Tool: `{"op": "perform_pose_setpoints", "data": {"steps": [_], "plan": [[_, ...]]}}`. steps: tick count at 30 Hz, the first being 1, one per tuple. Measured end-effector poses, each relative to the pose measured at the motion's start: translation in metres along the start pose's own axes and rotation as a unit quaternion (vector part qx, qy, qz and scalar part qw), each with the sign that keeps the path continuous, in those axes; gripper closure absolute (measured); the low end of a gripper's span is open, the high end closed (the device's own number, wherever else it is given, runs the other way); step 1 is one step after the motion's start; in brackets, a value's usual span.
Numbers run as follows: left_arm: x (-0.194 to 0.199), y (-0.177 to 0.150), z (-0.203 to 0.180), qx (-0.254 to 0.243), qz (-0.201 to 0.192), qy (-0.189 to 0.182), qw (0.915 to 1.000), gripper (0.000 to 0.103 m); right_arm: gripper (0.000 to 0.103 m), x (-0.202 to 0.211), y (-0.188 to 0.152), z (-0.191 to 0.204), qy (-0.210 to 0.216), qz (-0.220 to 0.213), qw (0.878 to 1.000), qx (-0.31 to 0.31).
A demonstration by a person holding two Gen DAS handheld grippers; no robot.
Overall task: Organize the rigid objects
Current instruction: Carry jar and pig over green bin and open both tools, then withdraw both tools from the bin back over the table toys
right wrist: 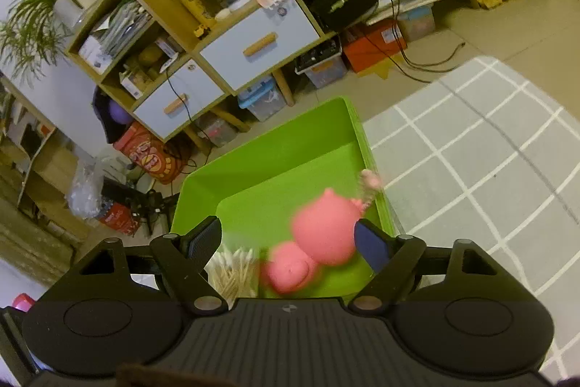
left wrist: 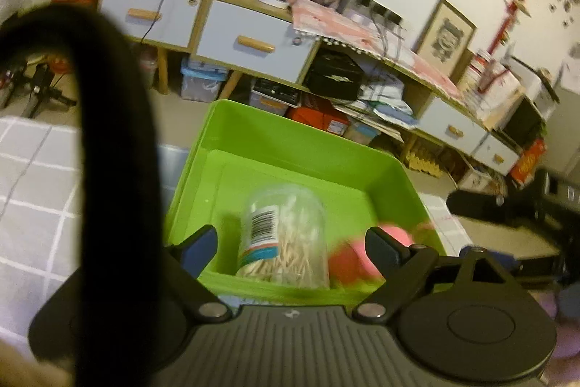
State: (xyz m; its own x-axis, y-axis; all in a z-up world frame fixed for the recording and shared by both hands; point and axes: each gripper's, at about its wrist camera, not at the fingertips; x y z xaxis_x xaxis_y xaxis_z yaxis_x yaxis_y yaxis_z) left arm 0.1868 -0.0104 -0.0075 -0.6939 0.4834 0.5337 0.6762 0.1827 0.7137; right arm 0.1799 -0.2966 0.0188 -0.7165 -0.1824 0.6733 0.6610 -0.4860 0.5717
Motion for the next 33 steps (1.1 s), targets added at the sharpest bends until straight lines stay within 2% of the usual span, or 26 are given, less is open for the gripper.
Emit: {"op": "perform_pose_setpoints", "data": {"steps": [5,19,28,33], "plan": [[0.020,-0.004,-0.012,-0.024,0.011,0.006,0.9996,0.038,0.020,0.015,-0.006,0.001,-0.009,0.005,1.000,0.003],[0.085,-0.025,-0.020,-0.035,0.032,0.026,0.9985,0.037,0.019,0.063,-0.030,0.002,-0.043,0.021,0.999,0.027],[0.115,-0.043,-0.022,-0.062,0.055,0.042,0.9957,0.028,0.011,0.077,-0.049,-0.003,-0.052,0.026,0.998,0.040],[0.121,-0.065,-0.016,-0.108,0.078,0.048,0.9899,0.027,0.005,0.075,-0.067,-0.003,-0.059,0.039,0.995,0.076]]}}
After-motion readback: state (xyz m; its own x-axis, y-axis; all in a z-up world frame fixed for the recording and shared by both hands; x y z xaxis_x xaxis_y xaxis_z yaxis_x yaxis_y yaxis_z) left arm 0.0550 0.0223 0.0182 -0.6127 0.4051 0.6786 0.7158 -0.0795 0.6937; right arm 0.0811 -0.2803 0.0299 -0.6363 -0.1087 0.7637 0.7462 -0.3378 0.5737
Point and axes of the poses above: each gripper's, at about its wrist camera, not at the fingertips, and x roughly against the way its jaws point, z to its left, y to its top, and after that the axes turned 7 degrees about -y, right-handed
